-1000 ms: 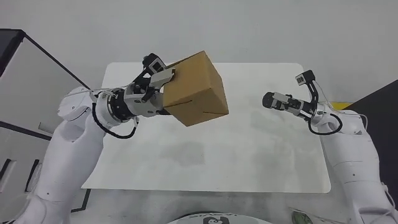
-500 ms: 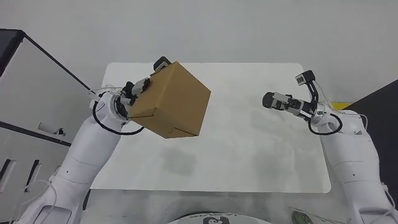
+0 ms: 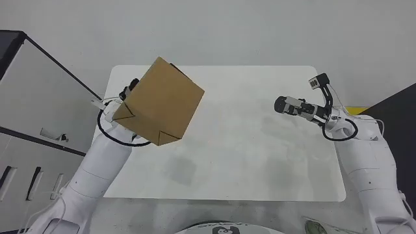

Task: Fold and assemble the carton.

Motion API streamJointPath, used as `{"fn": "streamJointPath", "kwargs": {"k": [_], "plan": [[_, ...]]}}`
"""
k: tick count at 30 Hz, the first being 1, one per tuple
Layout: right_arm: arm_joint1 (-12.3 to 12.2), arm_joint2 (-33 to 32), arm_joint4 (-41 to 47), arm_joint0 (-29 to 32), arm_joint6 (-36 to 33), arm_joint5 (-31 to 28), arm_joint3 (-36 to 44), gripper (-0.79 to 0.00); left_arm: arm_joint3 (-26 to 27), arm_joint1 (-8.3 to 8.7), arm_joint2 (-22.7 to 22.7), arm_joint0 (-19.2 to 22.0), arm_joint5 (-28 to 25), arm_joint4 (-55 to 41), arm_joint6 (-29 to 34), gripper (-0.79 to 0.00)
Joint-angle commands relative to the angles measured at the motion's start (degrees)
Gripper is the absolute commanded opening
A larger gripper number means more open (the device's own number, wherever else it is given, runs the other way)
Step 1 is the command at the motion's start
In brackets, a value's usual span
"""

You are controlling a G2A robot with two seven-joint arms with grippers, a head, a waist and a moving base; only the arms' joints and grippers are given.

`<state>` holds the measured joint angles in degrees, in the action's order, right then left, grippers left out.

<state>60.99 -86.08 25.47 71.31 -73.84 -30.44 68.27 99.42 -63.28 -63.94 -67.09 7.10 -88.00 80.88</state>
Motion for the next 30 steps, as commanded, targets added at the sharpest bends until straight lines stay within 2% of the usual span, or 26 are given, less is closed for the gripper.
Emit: {"fn": "streamJointPath", "kwargs": {"k": [1, 12, 18, 22, 30], "plan": [[0.0, 0.0, 0.0, 0.0, 0.0, 0.0, 0.0, 0.0, -0.9, -0.23, 0.4, 0.6, 0.1, 1.1, 0.5, -0.785], [0.0, 0.0, 0.0, 0.0, 0.0, 0.0, 0.0, 0.0, -2.4, -1.35, 0.4, 0.9, -0.2, 0.6, 1.3, -0.785], [0.0, 0.0, 0.0, 0.0, 0.0, 0.0, 0.0, 0.0, -3.7, -1.62, -1.1, 1.5, -4.9, 6.7, -0.4, -0.785], [0.0, 0.0, 0.0, 0.0, 0.0, 0.0, 0.0, 0.0, -4.8, -1.81, -2.9, 1.1, -10.6, 10.3, -5.9, -0.785], [0.0, 0.0, 0.0, 0.0, 0.0, 0.0, 0.0, 0.0, -4.8, -1.81, -3.1, 1.1, -11.0, 10.7, -6.5, -0.785]]}}
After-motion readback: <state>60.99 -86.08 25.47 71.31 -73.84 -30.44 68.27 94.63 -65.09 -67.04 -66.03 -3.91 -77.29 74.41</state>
